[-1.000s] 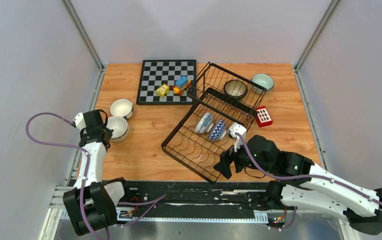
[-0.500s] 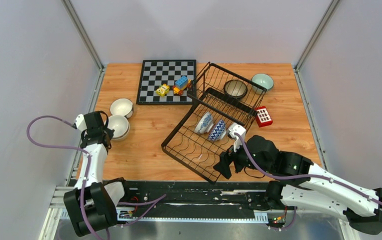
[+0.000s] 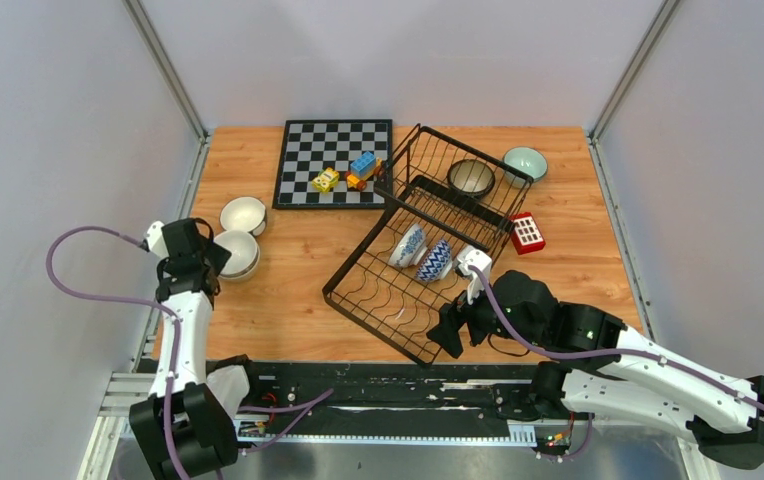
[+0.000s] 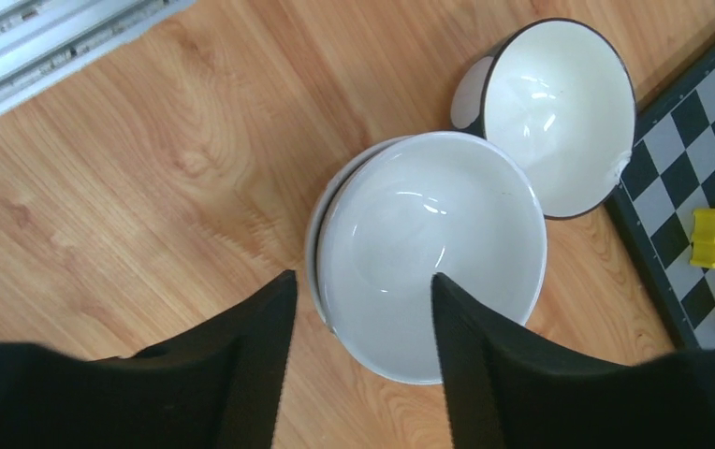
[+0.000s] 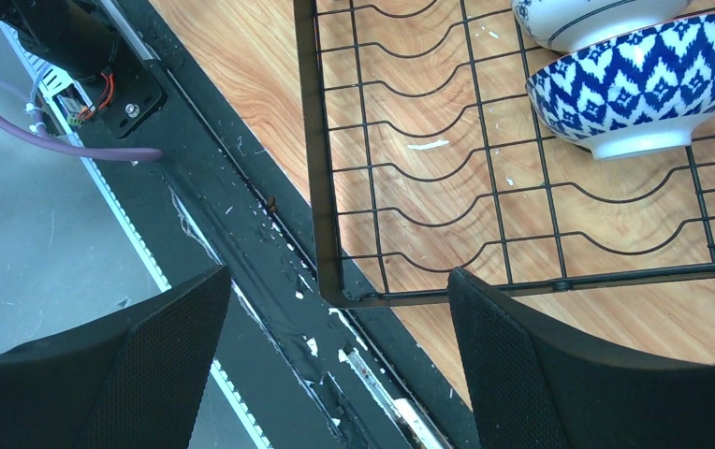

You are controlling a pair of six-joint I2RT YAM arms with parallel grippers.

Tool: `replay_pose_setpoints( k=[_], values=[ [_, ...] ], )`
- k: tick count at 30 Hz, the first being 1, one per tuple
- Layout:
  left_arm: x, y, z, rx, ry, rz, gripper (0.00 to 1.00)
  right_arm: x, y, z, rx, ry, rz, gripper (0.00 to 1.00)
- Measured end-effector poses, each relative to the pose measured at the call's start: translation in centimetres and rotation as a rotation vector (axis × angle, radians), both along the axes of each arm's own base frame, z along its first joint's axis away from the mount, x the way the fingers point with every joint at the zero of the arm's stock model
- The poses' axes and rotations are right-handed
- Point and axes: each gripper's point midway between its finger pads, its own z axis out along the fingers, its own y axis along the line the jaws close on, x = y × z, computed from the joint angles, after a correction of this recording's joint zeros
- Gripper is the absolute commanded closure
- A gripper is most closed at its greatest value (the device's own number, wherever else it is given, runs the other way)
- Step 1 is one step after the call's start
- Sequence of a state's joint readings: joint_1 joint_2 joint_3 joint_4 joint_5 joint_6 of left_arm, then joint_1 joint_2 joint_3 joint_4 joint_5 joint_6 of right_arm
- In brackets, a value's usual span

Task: Unload the bowls from the dish rack
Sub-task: Pick up the bowl from the dish rack.

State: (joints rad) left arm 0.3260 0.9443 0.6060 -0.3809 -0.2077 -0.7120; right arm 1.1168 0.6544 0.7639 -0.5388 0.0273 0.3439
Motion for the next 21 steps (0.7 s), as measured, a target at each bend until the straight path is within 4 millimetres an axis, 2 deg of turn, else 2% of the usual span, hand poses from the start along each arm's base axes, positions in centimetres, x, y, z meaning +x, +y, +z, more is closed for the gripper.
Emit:
replay_pose_setpoints(
  k=[3,6,10,13,16,18,21],
  values=[
    [0.0,0.0,1.2,0.016,-0.016,-0.013,0.27,0.0,0.0,0.0,0.000,0.000,0.000,0.11],
    [0.3,-0.3,2.5,0.032,-0.042,-0.038,0.20,0.1,-0.1,0.0,-0.004,-0.001,-0.004,0.11],
    [1.5,-2.6,5.6,0.085,-0.106,-0.138,0.14,0.5,-0.5,0.4,-0.011,-0.027,-0.023,0.10],
    [3.0,-6.8,9.2,0.148,-0.186,-0.281,0.13,1.1,-1.0,0.7,-0.024,-0.060,-0.046,0.10],
    [4.0,-12.0,13.4,0.199,-0.273,-0.453,0.15,1.7,-1.7,0.7,-0.054,-0.084,-0.076,0.10],
    [4.2,-14.3,14.9,0.216,-0.313,-0.537,0.17,2.0,-2.1,0.7,-0.068,-0.096,-0.100,0.10],
    [3.9,-17.5,15.4,0.233,-0.340,-0.674,0.18,2.8,-2.7,0.7,-0.080,-0.113,-0.152,0.09]
  ],
)
